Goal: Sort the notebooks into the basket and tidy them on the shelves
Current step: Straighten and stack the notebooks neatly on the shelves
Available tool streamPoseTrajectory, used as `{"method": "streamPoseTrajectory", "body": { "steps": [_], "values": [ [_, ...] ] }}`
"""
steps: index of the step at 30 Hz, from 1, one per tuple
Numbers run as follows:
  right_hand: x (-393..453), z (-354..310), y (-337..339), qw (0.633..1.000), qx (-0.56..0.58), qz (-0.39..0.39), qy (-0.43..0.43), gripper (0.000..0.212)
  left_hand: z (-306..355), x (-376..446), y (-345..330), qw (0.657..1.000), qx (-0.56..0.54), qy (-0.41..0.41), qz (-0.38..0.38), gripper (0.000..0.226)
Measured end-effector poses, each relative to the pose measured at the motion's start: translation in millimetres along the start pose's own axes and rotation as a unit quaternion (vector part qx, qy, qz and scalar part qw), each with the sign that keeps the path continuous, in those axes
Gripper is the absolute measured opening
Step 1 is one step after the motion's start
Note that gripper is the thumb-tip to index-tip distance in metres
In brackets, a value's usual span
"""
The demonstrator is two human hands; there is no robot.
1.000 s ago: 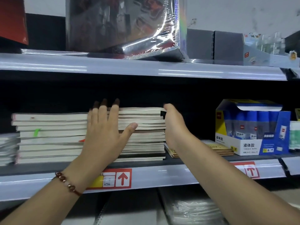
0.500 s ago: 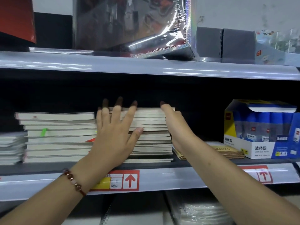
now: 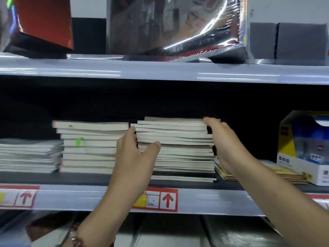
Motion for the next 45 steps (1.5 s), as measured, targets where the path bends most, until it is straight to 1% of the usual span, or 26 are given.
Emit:
{"method": "streamPoseTrajectory", "body": {
  "steps": [3, 5, 6, 8, 10, 14, 16, 19, 22, 25, 28, 29, 30, 31, 32, 33, 34, 35, 36, 37, 38, 39, 40, 41, 42, 45],
  "values": [
    [2.7, 2.8, -2.0, 1.000, 0.011, -0.006, 0.003, 0.045, -1.2, 4.1, -4.0, 0.999, -0.009, 0.015, 0.028, 0.074],
    [3.9, 2.8, -4.3, 1.000, 0.003, -0.013, 0.015, 0.051, -4.5, 6.2, -4.6, 0.997, -0.047, 0.038, 0.046, 0.071],
    [4.6, 2.3, -3.6, 1.000, 0.000, -0.012, 0.016, 0.049, -5.0, 6.2, -3.8, 0.995, -0.072, 0.048, 0.051, 0.066],
    [8.5, -0.1, 0.0, 1.000, 0.015, -0.003, 0.010, 0.047, -4.0, 4.3, -4.8, 0.992, -0.104, 0.059, 0.039, 0.054],
    [14.0, 0.8, 5.6, 0.999, 0.032, 0.012, -0.004, 0.049, -3.7, 3.2, -6.1, 0.992, -0.113, 0.059, 0.018, 0.054],
    [16.0, 5.6, 9.1, 0.999, 0.033, 0.021, -0.021, 0.046, 9.2, 10.4, 1.2, 0.996, -0.081, 0.026, 0.017, 0.070],
    [14.9, 7.8, 9.7, 0.999, 0.039, 0.021, -0.031, 0.041, 14.4, 12.4, -5.8, 0.998, -0.052, 0.028, -0.003, 0.076],
    [16.1, 9.4, 5.3, 0.998, 0.052, 0.015, -0.041, 0.038, 21.6, 13.0, -19.7, 0.999, -0.007, 0.032, -0.014, 0.076],
    [12.6, 9.5, -3.2, 0.997, 0.055, 0.009, -0.045, 0.048, 29.3, 20.1, -23.9, 1.000, 0.005, 0.011, 0.011, 0.074],
    [15.3, 11.6, -6.5, 0.996, 0.071, 0.006, -0.044, 0.061, 31.6, 27.2, -28.7, 0.999, 0.012, 0.003, 0.029, 0.077],
    [15.8, 8.3, -2.8, 0.998, 0.060, 0.025, -0.023, 0.060, 28.5, 24.4, -38.8, 0.999, 0.025, -0.010, 0.044, 0.084],
    [16.8, 9.3, -2.6, 0.998, 0.058, 0.024, -0.024, 0.059, 25.5, 20.4, -42.9, 0.998, 0.047, -0.025, 0.036, 0.087],
    [13.8, 8.4, -2.9, 0.998, 0.054, 0.020, -0.026, 0.056, 22.6, 15.2, -45.4, 0.993, 0.096, -0.062, 0.028, 0.090],
    [13.9, 10.2, -3.3, 0.998, 0.048, 0.011, -0.031, 0.053, 24.5, 9.0, -43.7, 0.977, 0.168, -0.125, 0.040, 0.090],
    [13.0, 11.4, -3.4, 0.998, 0.048, -0.001, -0.036, 0.050, 32.5, 2.6, -39.8, 0.944, 0.239, -0.214, 0.073, 0.088],
    [13.6, 12.5, -3.6, 0.998, 0.048, -0.014, -0.036, 0.047, 44.4, -4.8, -36.8, 0.902, 0.285, -0.306, 0.106, 0.084],
    [12.4, 10.5, -4.4, 0.998, 0.042, -0.023, -0.030, 0.043, 56.7, -10.8, -38.0, 0.868, 0.300, -0.377, 0.118, 0.078],
    [11.7, 9.7, -4.8, 0.998, 0.038, -0.030, -0.026, 0.039, 66.7, -13.4, -44.6, 0.845, 0.301, -0.430, 0.101, 0.074],
    [10.7, 8.7, -5.3, 0.998, 0.044, -0.034, -0.029, 0.035, 73.3, -13.9, -57.3, 0.820, 0.308, -0.478, 0.067, 0.074],
    [10.0, 6.5, -6.5, 0.997, 0.053, -0.036, -0.036, 0.035, 76.3, -14.7, -73.7, 0.784, 0.329, -0.526, 0.030, 0.077],
    [6.9, 1.0, -7.7, 0.996, 0.063, -0.045, -0.033, 0.042, 75.4, -17.2, -90.7, 0.739, 0.357, -0.571, 0.000, 0.081],
    [7.7, -1.4, -8.7, 0.995, 0.071, -0.057, -0.033, 0.055, 71.2, -19.8, -105.3, 0.694, 0.382, -0.610, -0.019, 0.086],
    [9.6, -3.0, -8.9, 0.993, 0.083, -0.069, -0.037, 0.066, 66.0, -20.3, -115.9, 0.661, 0.402, -0.634, -0.025, 0.089],
    [14.5, -1.3, -9.1, 0.992, 0.089, -0.074, -0.043, 0.073, 62.4, -19.9, -122.3, 0.644, 0.410, -0.646, -0.024, 0.090],
    [14.4, -0.4, -10.9, 0.991, 0.090, -0.082, -0.054, 0.076, 61.2, -19.1, -125.4, 0.640, 0.408, -0.651, -0.017, 0.090],
    [17.4, 3.1, -10.5, 0.991, 0.093, -0.069, -0.064, 0.066, 62.2, -18.1, -129.8, 0.647, 0.405, -0.645, -0.006, 0.088]
  ]
}}
Point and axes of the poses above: each hand's wrist, its own x-axis towards the middle knuckle, its own y-axis out of the back of the hand, z = x × y, the point moved 10 cm from there along x, towards the middle knuckle, and after that the axes turned 13 degrees about z, right-handed, at the moved point
